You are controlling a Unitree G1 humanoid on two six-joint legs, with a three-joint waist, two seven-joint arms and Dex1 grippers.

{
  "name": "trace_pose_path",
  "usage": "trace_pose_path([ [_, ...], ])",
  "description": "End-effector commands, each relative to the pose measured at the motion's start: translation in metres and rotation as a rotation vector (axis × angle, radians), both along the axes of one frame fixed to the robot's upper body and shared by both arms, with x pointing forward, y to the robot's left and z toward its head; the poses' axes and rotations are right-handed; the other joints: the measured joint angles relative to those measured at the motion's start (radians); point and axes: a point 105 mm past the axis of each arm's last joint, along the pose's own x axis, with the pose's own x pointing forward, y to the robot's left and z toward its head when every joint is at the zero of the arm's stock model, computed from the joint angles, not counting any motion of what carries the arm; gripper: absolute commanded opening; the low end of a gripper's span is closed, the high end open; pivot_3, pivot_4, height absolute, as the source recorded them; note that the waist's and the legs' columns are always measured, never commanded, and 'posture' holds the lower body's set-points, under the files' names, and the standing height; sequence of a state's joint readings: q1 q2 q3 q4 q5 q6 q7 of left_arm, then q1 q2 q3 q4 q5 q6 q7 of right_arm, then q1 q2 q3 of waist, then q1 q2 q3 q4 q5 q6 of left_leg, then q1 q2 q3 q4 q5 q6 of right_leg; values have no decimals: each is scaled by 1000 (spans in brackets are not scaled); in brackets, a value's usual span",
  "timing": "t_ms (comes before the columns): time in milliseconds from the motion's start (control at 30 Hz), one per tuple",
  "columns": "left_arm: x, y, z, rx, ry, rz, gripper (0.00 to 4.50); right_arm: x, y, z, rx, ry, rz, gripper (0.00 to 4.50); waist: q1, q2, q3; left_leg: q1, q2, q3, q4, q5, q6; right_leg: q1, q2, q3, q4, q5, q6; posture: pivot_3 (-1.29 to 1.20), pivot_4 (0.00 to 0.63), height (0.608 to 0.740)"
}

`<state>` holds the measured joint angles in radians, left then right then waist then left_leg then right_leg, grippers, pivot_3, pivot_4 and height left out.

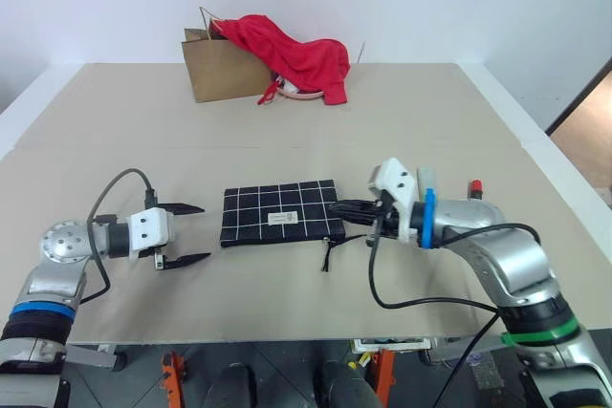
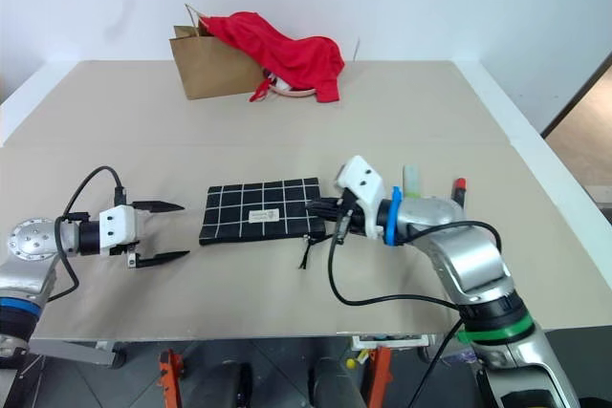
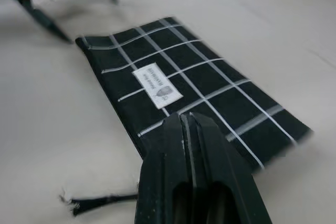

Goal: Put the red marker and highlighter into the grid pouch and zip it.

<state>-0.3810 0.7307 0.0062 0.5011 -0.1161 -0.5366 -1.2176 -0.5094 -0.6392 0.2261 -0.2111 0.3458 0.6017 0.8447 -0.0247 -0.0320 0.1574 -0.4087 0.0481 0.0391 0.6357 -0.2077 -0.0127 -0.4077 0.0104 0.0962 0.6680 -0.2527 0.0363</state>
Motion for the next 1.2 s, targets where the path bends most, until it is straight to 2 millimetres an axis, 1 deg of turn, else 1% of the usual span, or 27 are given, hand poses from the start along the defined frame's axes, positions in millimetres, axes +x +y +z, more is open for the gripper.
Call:
trace_pose_path([
  [33,-2,-7,-17,44,14,-16,4500,6,-1,-8,-104,-55,27,52,1,0,0,0,0,0,1,0,0,0,0,0,0,0,0,0,150,740],
  [100,-2,-13,-16,28,4,-30,4500,9,-2,-19,-178,-63,42,52,1,1,0,1,0,1,1,1,1,0,0,0,0,-1,3,0,150,740],
  [167,-1,-15,-17,25,-3,-32,4500,7,2,-25,-207,-62,73,52,1,1,-1,1,1,2,2,1,1,0,0,0,0,-1,2,0,150,740],
  [267,0,-21,-17,21,-7,-47,4500,9,4,-42,-311,-85,97,52,1,2,-1,1,2,2,2,1,1,0,1,0,0,1,3,0,150,740],
  [333,1,-25,-16,17,-15,-59,4500,11,5,-48,-348,-91,110,52,1,2,-1,1,2,3,2,1,1,0,1,0,0,1,3,0,150,740],
  [533,2,-32,-17,29,-40,-92,4500,14,11,-44,-332,-112,125,52,1,1,-3,2,2,3,2,1,1,0,1,0,0,1,2,0,150,740],
  [667,11,-41,-15,49,-160,-105,4500,15,13,-41,-320,-116,132,52,2,2,-4,2,2,3,2,1,1,1,1,0,0,1,2,0,150,740],
  [833,19,-50,-16,60,-247,-124,4500,15,13,-40,-312,-113,137,52,2,2,-4,2,2,3,2,1,2,1,1,0,0,3,2,0,150,740],
  [967,24,-62,-15,39,-274,-149,4500,15,11,-41,-318,-107,133,52,2,3,-4,2,2,3,2,2,4,1,1,0,0,4,2,0,150,740],
  [1100,25,-68,-14,26,-280,-173,4500,14,9,-42,-321,-100,129,52,2,3,-5,2,1,3,2,3,4,1,1,1,0,4,3,0,150,740],
  [1133,24,-69,-14,16,-273,-179,4094,13,9,-43,-321,-99,129,0,2,3,-5,2,2,4,2,3,4,1,1,1,0,4,3,0,150,740],
  [1167,24,-71,-13,7,-273,-188,4094,13,8,-43,-321,-97,128,0,2,3,-5,2,2,4,2,3,4,1,1,1,0,4,3,0,150,740],
  [1200,23,-72,-12,2,-273,-195,3470,13,8,-43,-322,-96,127,0,2,3,-5,2,1,4,2,3,4,1,1,1,0,4,3,0,150,740],
])
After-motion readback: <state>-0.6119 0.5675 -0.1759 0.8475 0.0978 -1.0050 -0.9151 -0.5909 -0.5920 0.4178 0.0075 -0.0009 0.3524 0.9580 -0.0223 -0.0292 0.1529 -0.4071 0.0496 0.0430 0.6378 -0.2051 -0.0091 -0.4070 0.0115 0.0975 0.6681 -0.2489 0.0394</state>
